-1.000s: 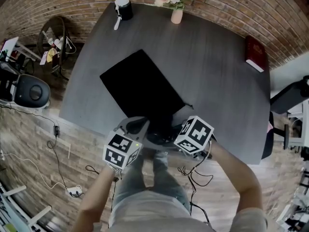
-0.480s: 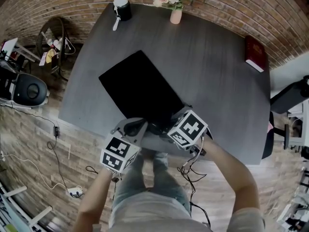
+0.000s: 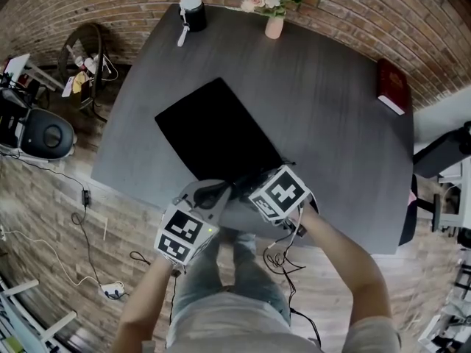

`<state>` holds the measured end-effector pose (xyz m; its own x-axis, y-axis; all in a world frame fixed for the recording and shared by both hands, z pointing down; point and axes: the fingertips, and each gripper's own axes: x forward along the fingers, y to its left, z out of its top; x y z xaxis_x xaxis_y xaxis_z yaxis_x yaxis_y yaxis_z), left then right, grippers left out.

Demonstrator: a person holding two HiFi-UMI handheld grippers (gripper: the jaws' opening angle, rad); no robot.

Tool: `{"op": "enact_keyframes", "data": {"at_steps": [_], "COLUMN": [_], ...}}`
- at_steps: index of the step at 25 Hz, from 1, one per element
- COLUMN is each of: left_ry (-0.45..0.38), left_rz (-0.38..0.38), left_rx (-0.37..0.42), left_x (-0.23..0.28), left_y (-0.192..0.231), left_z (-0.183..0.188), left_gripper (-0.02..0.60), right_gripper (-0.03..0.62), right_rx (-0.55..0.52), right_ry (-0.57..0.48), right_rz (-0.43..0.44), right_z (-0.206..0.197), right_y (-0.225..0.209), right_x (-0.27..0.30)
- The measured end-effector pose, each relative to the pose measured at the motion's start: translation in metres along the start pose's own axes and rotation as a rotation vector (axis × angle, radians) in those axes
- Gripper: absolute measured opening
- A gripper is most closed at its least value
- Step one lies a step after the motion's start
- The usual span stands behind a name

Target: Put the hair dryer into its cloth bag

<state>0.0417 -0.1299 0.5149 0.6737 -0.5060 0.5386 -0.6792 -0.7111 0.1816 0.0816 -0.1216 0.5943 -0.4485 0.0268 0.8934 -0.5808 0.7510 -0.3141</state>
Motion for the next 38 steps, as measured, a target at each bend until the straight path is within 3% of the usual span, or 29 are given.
{"op": "enact_keyframes", "data": {"at_steps": [7, 16, 27, 30, 33, 38], "left_ry": [-0.018, 0.000, 0.006, 0.005, 0.001, -0.009], "left_rz": [-0.047, -0.059, -0.064, -0.063, -0.058, -0.057], "left_rx": [0.035, -0.041, -0.087, -0.096, -0.104, -0.121], "left_x": [0.004, 0.003, 0.007, 0.006, 0.006, 0.006], "left_y": [-0.009, -0.007, -0.005, -0.003, 0.000, 0.002], "left_z": [0.002, -0.011, -0.020, -0.022, -0.022, -0.020], "left_gripper": [0.014, 0.014, 0.014, 0.014, 0.014, 0.014], "right_gripper": [0.298, 0.313, 0.340, 0.373, 0.403, 0.402], "right_rx": [0.039, 0.089, 0.045, 0.041, 0.052, 0.140], "right_ry": [-0.020, -0.088, -0.180, -0.224, -0.232, -0.229], "right_rz": [-0.014, -0.049, -0.059, -0.044, -0.050, -0.111], "right_z": [0.015, 0.025, 0.030, 0.032, 0.020, -0.031], "right_y": [-0.003, -0.010, -0.008, -0.003, 0.000, -0.004], "right_x": [0.007, 0.014, 0.013, -0.001, -0.014, -0.020]}}
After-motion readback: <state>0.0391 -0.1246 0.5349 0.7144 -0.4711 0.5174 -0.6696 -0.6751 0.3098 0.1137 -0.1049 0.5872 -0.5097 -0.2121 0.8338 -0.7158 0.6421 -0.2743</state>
